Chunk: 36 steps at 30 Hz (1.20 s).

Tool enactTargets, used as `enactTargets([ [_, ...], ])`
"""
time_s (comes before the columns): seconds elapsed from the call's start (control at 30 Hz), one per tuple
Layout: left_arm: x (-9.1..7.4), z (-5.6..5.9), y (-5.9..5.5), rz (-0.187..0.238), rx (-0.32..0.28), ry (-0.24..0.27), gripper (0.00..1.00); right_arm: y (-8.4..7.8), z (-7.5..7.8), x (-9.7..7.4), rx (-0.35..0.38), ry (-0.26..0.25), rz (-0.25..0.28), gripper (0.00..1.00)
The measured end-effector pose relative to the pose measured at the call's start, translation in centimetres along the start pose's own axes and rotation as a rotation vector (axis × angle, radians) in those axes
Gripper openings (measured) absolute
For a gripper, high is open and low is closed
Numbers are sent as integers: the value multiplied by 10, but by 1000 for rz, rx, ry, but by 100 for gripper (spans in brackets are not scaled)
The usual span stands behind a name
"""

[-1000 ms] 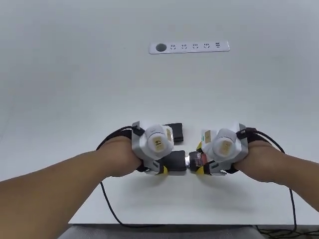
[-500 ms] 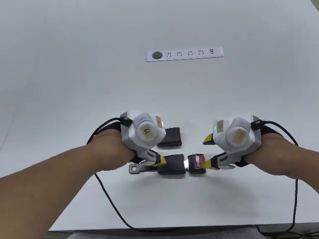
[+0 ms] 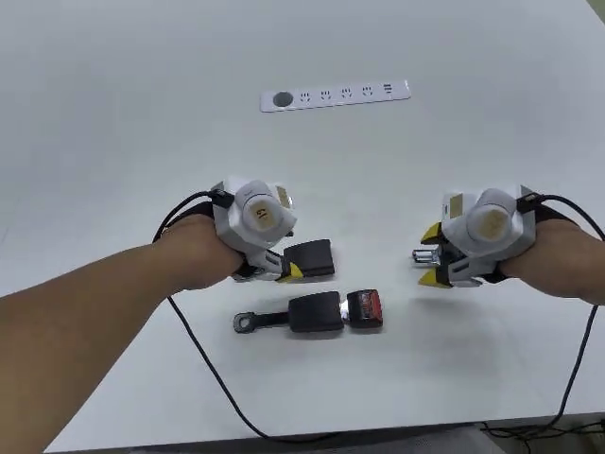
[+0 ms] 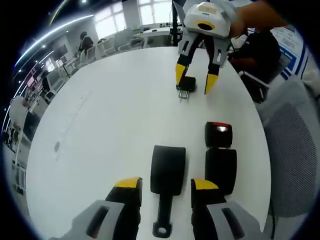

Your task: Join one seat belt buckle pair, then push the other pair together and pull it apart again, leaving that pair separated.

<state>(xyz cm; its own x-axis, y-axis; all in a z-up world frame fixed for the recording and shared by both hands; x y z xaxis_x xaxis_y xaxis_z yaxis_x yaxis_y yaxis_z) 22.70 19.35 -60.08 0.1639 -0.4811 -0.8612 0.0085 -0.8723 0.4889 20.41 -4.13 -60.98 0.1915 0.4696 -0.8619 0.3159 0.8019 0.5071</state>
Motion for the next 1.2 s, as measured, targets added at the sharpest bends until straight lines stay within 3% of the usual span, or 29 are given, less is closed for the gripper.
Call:
enactTargets([
  [0.2,14,1,-6,-56,73,-22,40,-19,13,-8,0,-13,-33,34],
  [0.47,21,-3,-9,-56,71,-43,40,-31,26,-9,10,-4,-57,36],
  [0.73,29,-1,-12,-47,71,-91,36,-45,26,1,0,38,-90,33],
  [1.03,32,1,-13,-61,115,-118,33,-47,29,4,-6,67,-75,33],
  [1.2,32,1,-15,-57,98,-127,33,-46,29,6,-10,71,-77,33],
])
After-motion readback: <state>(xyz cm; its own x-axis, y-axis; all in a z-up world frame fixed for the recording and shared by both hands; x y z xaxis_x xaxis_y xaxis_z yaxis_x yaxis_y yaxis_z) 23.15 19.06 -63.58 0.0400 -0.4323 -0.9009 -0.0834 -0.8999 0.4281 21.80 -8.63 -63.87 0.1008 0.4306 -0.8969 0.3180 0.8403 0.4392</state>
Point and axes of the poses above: the centre of the closed fingertips' face, and the gripper's own axes: x roughly forward along the fingers, z roughly to its right, y roughly out of its top, the point moved 6 cm from there along -x, roughly backward along the fingers, and after that the axes turned 9 degrees about x, right-handed, at the moved point
